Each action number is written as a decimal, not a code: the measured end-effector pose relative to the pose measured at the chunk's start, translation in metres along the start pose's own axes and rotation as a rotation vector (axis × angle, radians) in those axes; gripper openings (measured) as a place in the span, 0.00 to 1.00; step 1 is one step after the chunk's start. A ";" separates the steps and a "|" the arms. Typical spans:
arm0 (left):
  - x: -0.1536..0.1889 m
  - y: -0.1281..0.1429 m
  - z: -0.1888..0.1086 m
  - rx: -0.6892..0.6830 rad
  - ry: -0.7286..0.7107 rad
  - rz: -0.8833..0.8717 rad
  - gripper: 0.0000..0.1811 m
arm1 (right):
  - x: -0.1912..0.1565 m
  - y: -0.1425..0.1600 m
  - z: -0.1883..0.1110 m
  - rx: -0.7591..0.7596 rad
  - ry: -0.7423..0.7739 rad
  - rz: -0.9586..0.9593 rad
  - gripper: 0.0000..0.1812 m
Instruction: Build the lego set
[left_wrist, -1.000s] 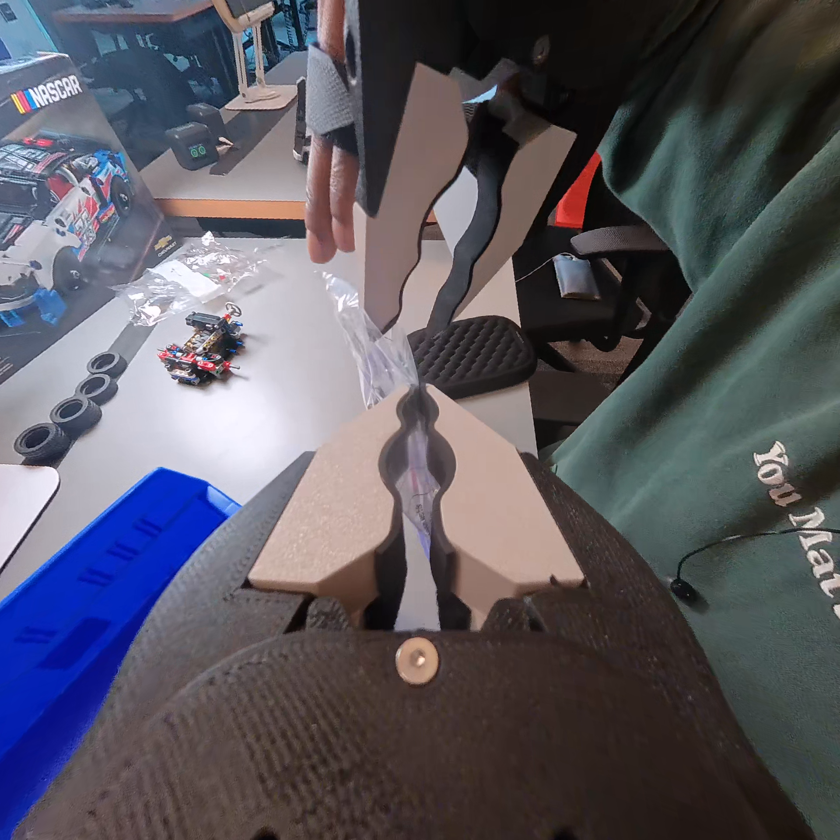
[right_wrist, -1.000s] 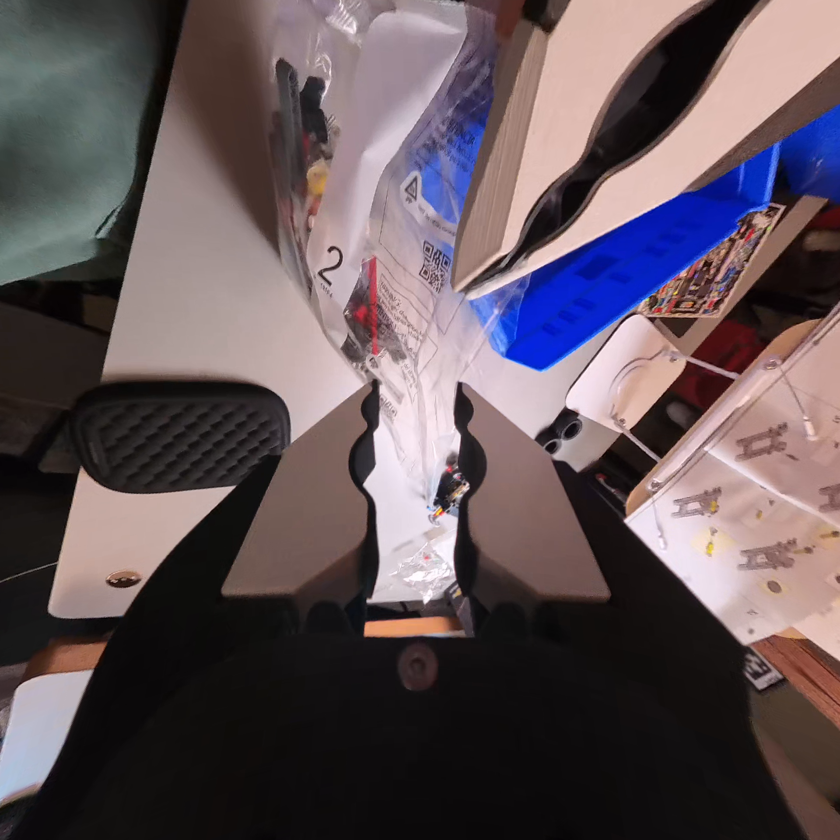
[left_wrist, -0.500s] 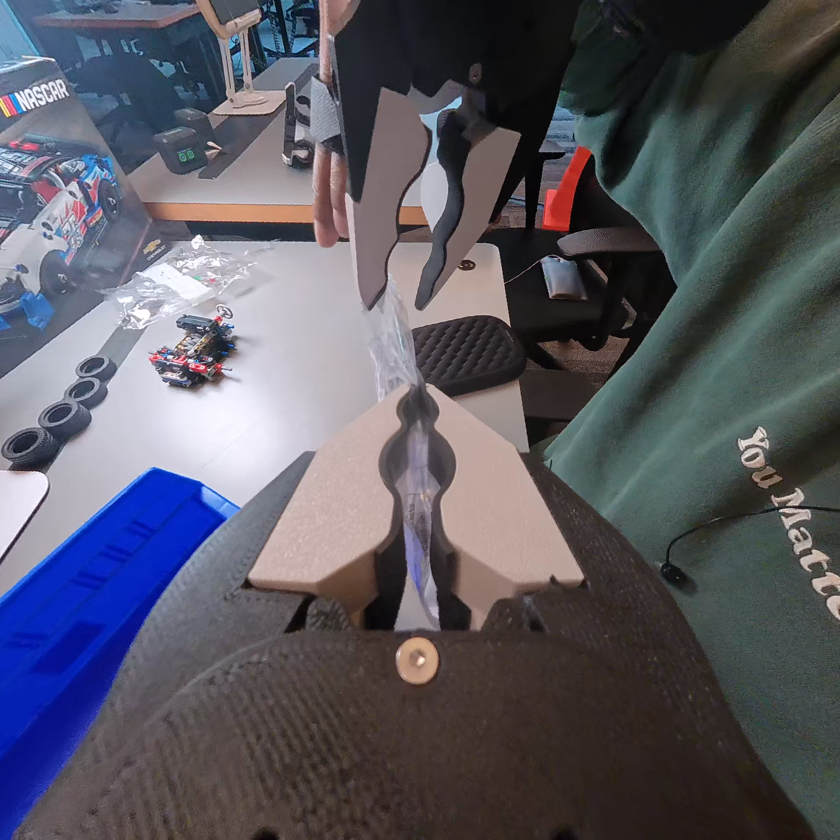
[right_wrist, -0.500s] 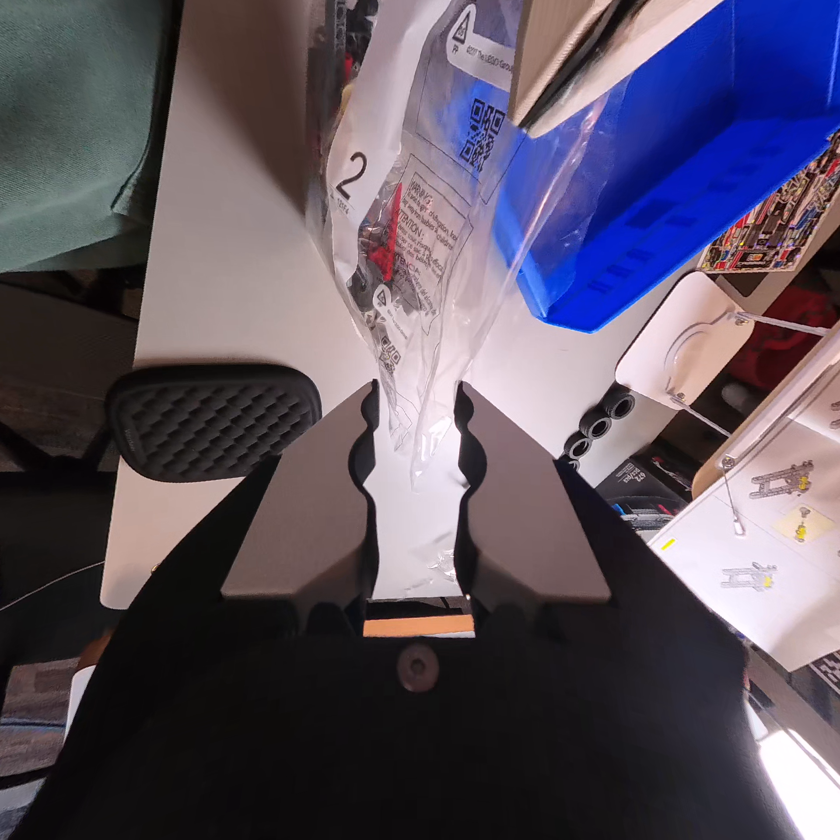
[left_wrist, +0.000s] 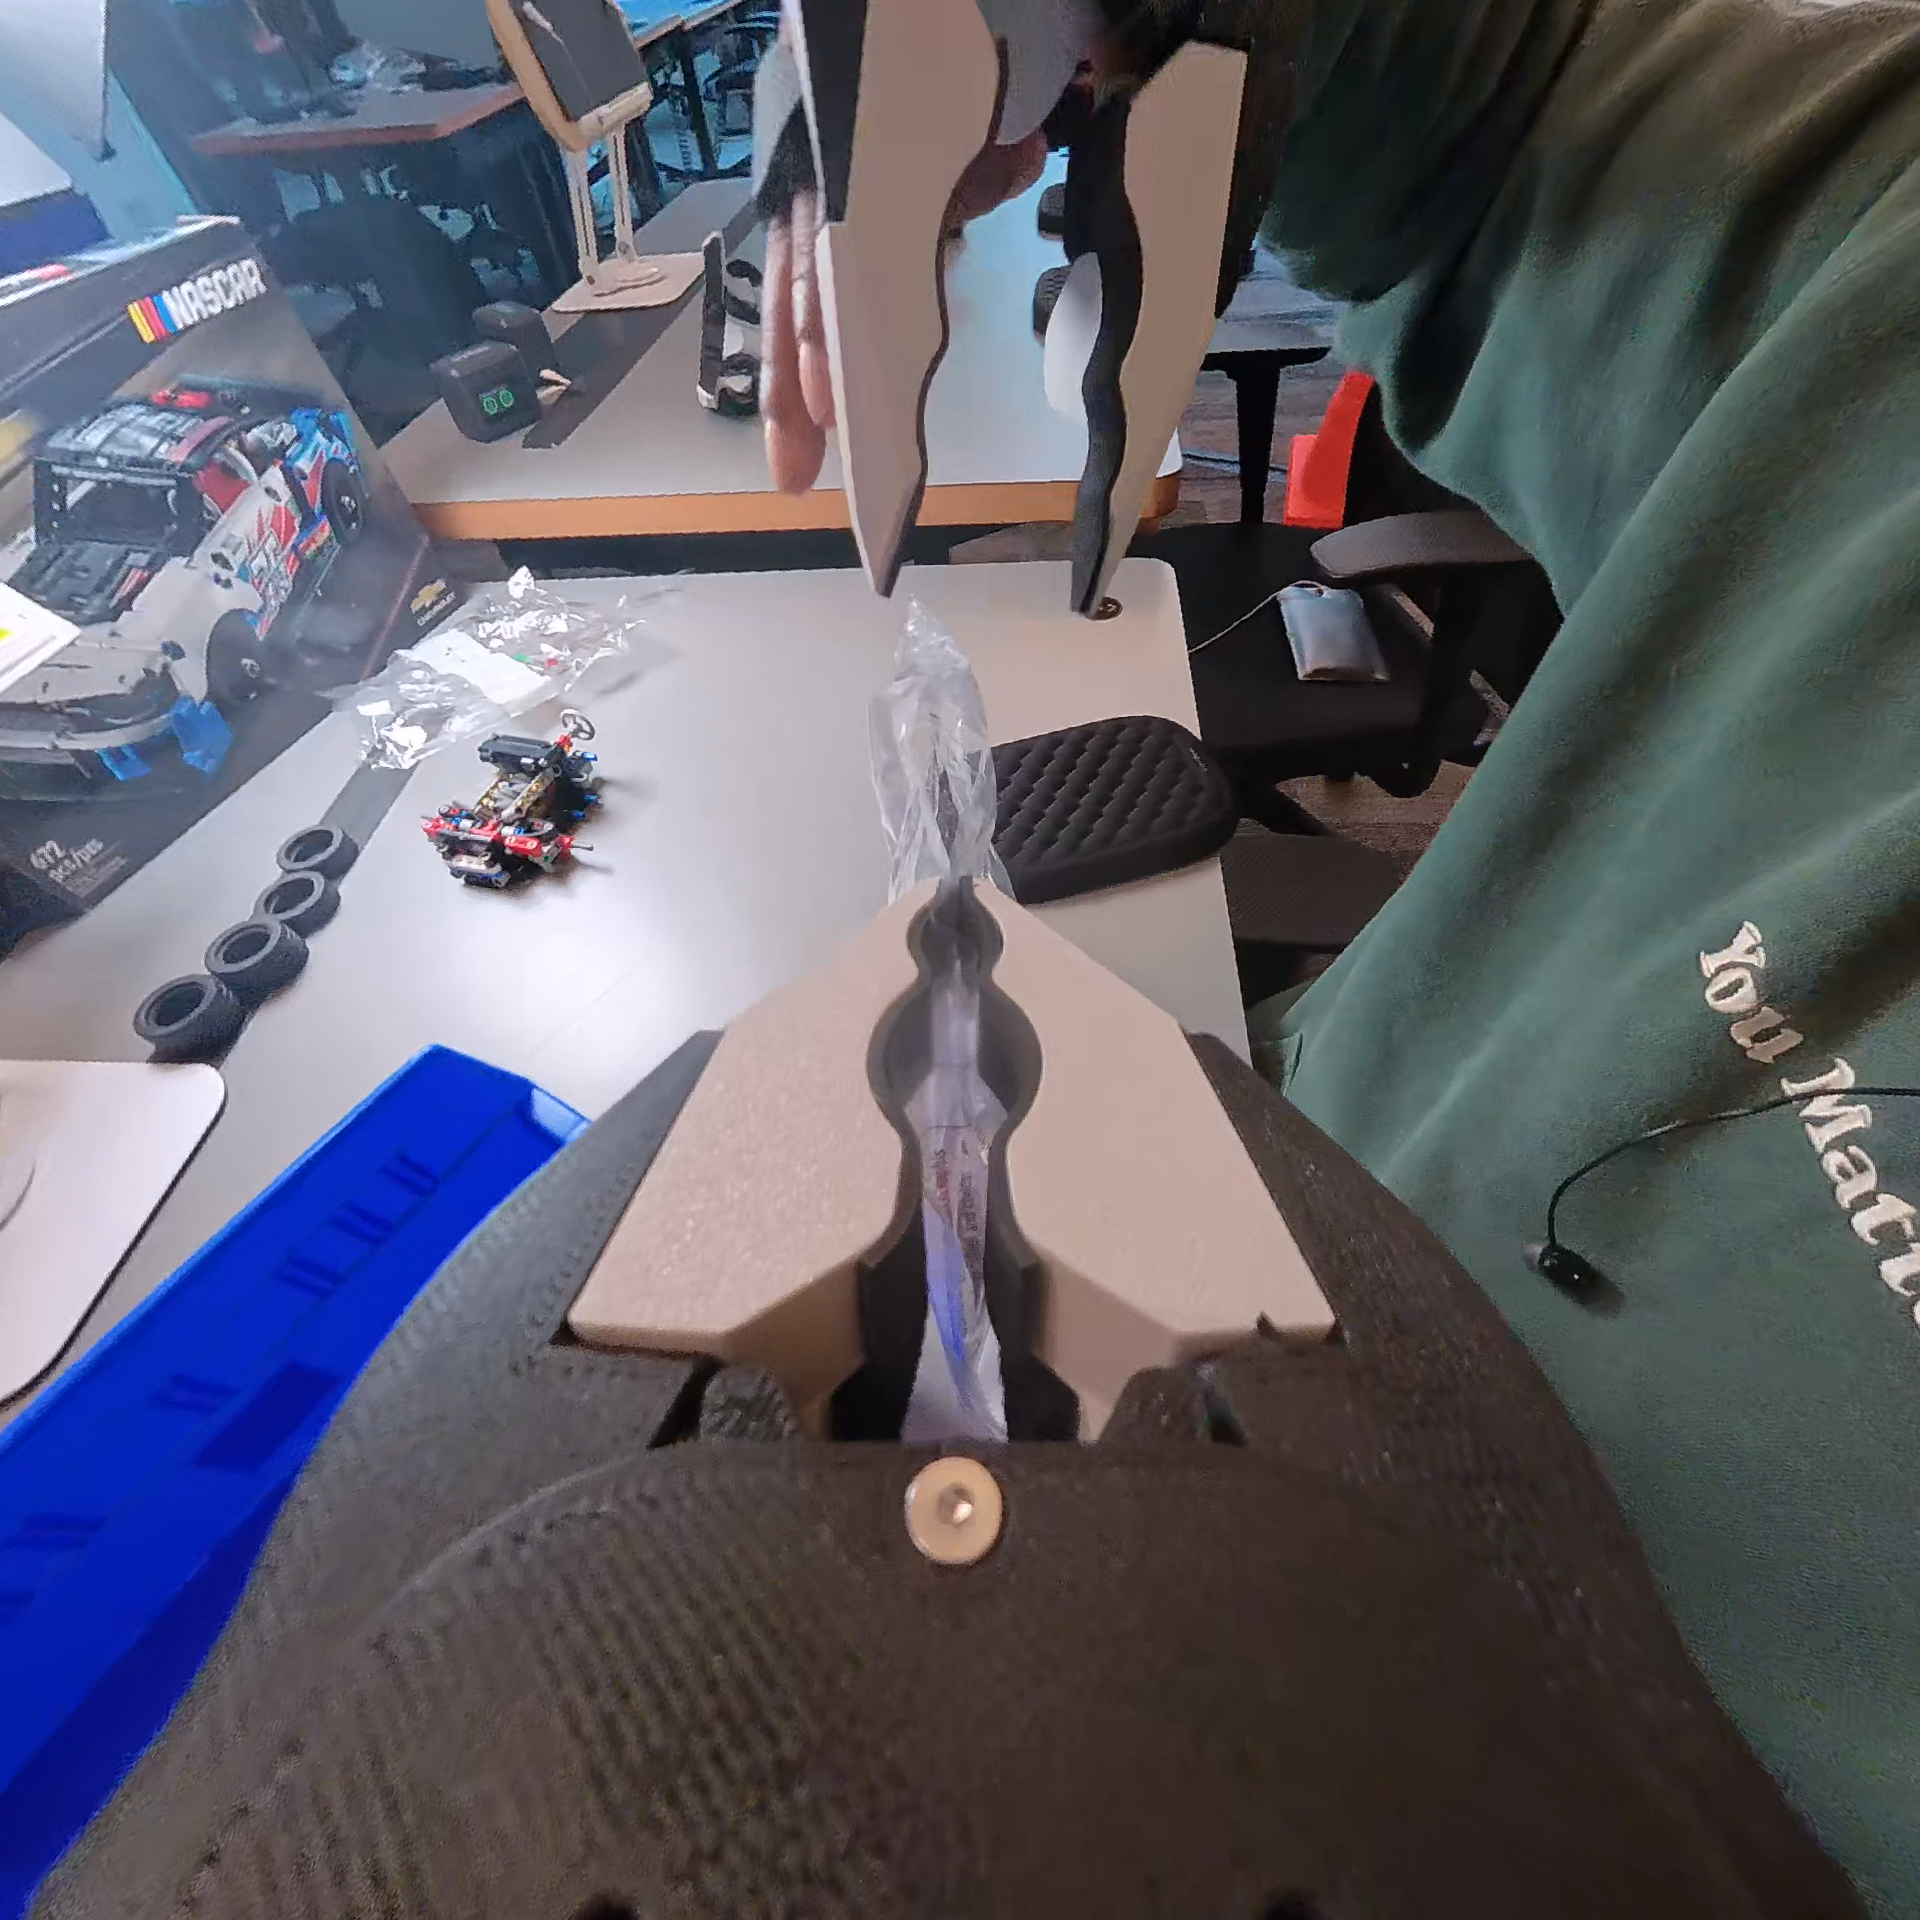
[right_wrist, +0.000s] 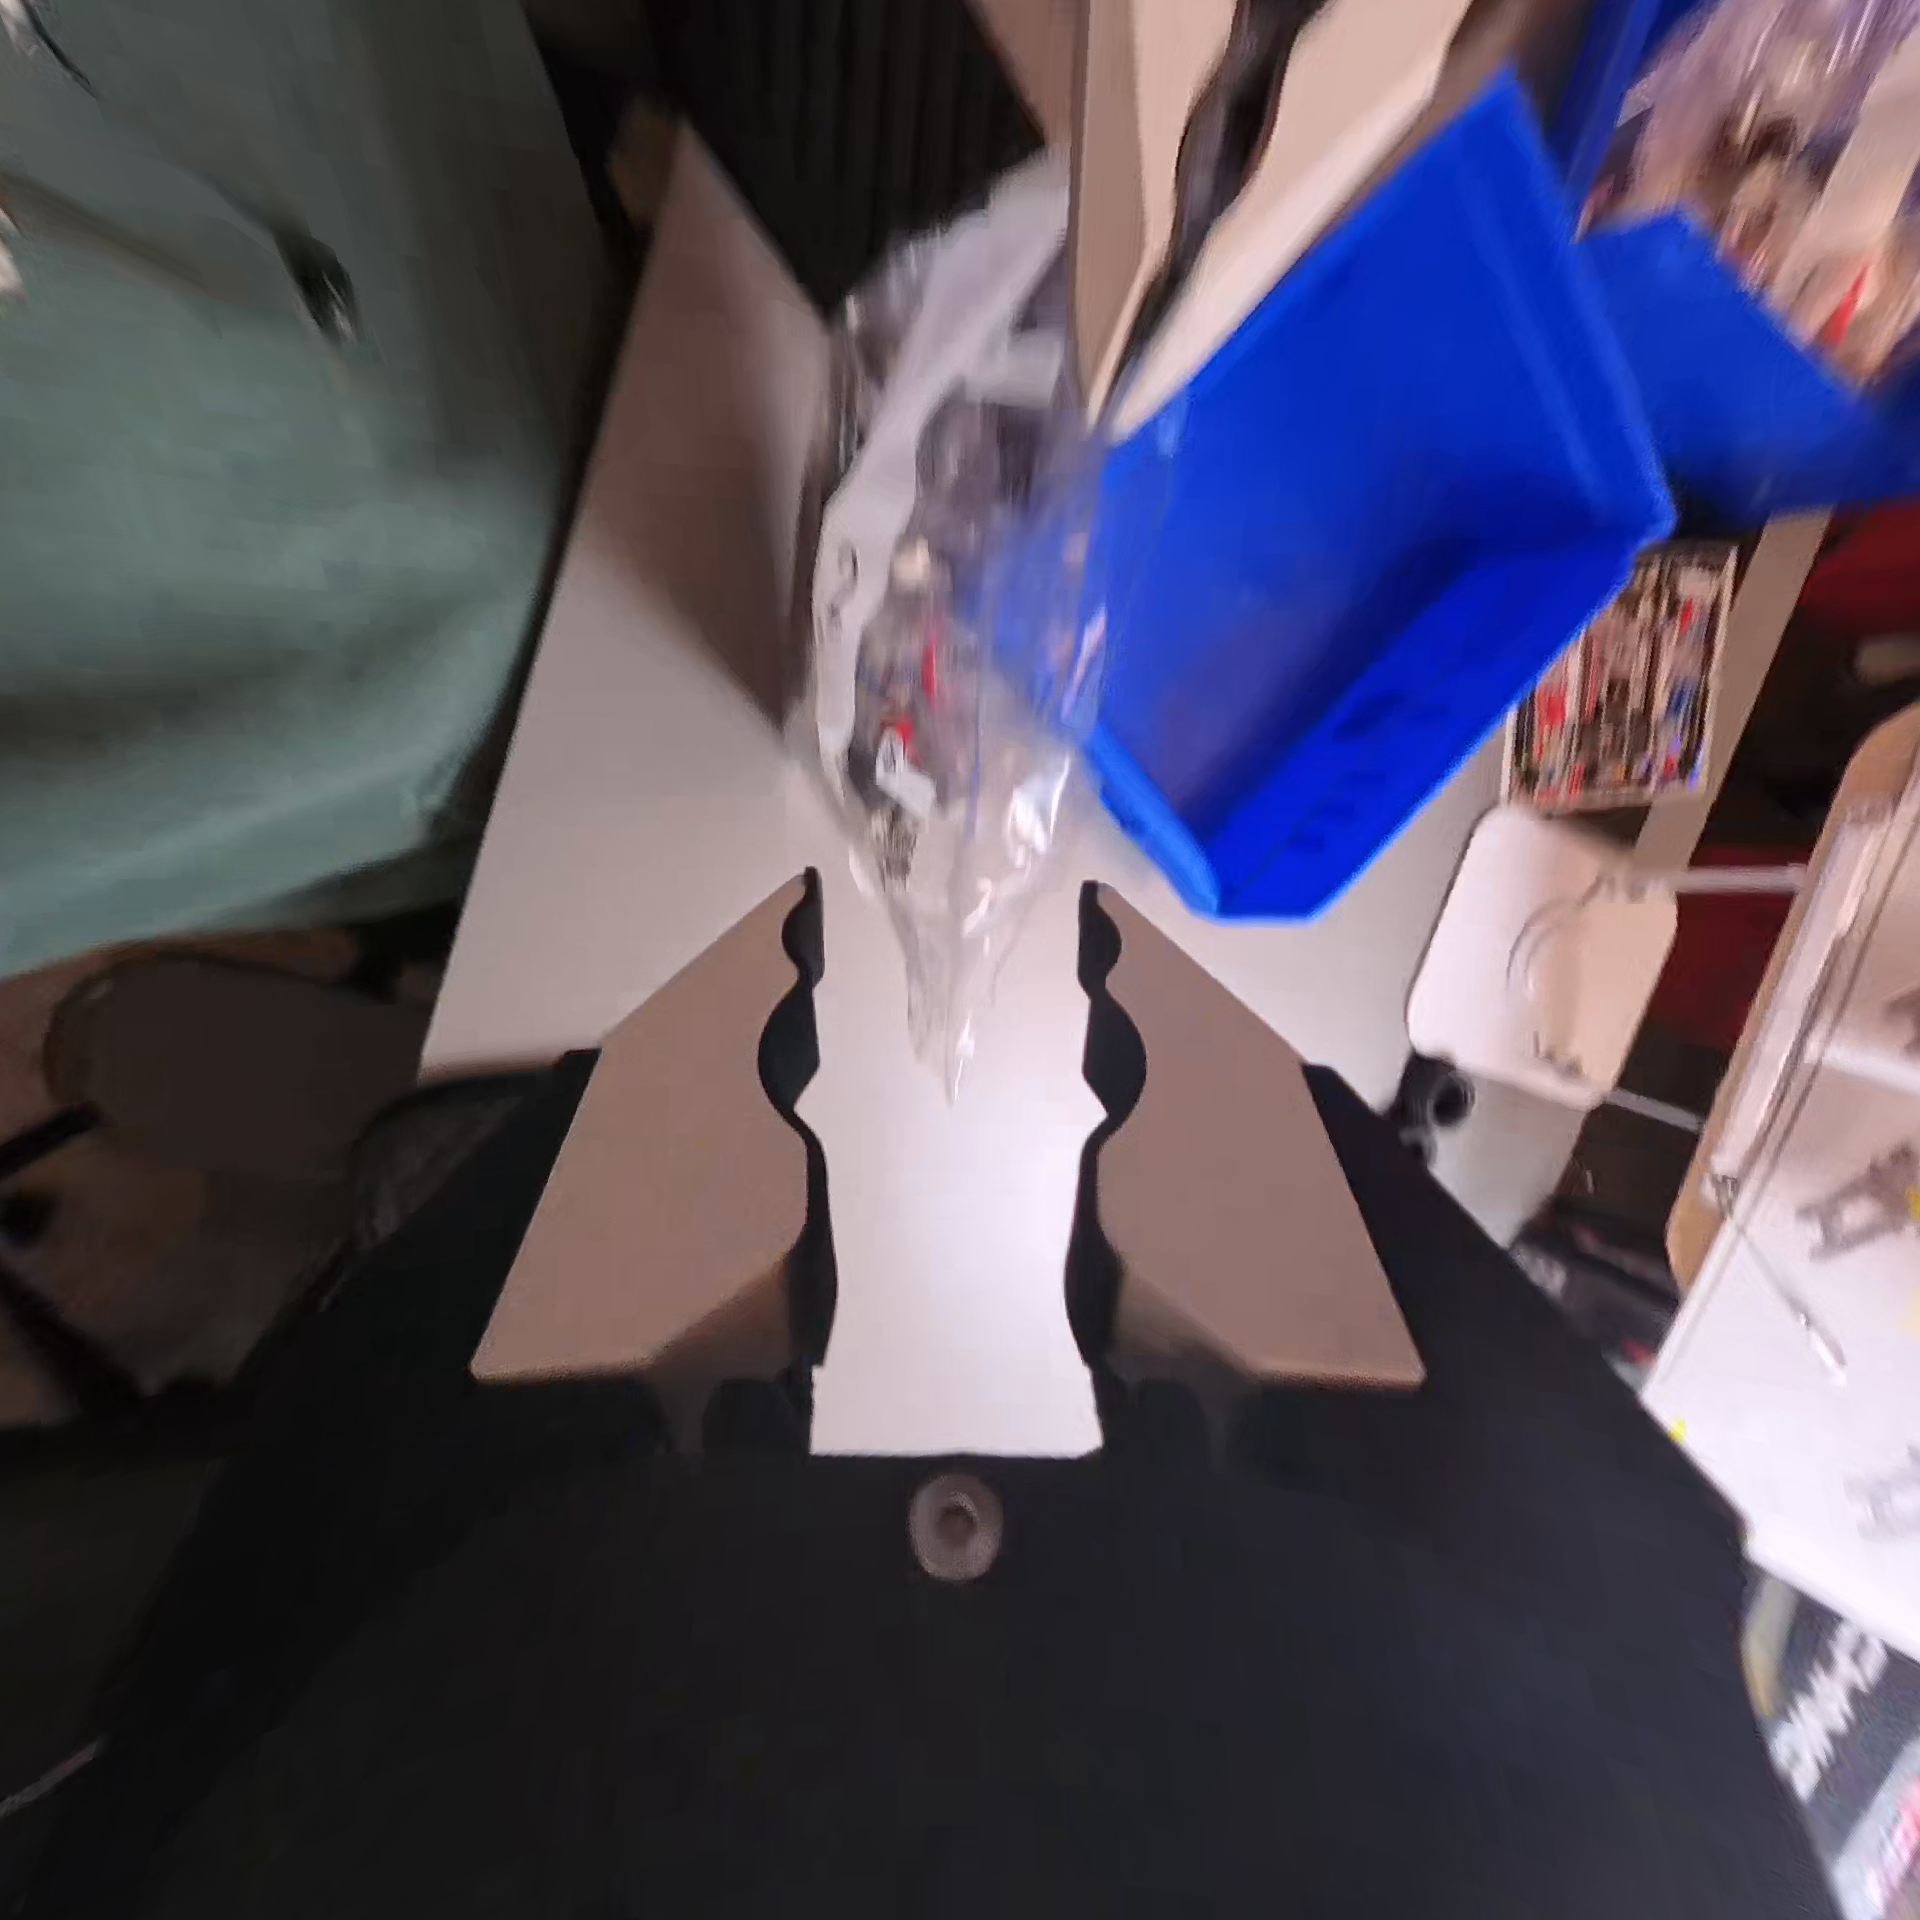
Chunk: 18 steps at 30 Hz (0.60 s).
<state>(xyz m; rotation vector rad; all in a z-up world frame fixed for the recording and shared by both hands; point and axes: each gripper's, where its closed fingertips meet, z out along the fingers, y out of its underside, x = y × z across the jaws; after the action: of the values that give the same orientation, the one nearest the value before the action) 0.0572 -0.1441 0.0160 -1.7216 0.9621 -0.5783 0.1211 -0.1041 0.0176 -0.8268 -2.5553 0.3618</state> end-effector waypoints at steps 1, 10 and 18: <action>0.002 -0.001 0.002 0.001 0.003 0.014 0.00 | 0.000 -0.011 0.000 0.045 -0.009 -0.006 0.26; 0.007 -0.011 0.013 -0.016 -0.007 0.093 0.00 | -0.013 -0.033 0.020 0.053 -0.170 -0.046 0.18; 0.005 -0.017 0.018 -0.017 -0.009 0.092 0.00 | -0.030 -0.003 0.023 -0.216 -0.296 -0.029 0.16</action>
<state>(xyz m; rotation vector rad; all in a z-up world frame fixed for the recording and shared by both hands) 0.0788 -0.1359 0.0250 -1.6844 1.0364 -0.5031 0.1308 -0.1271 -0.0109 -0.8659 -2.9185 0.2142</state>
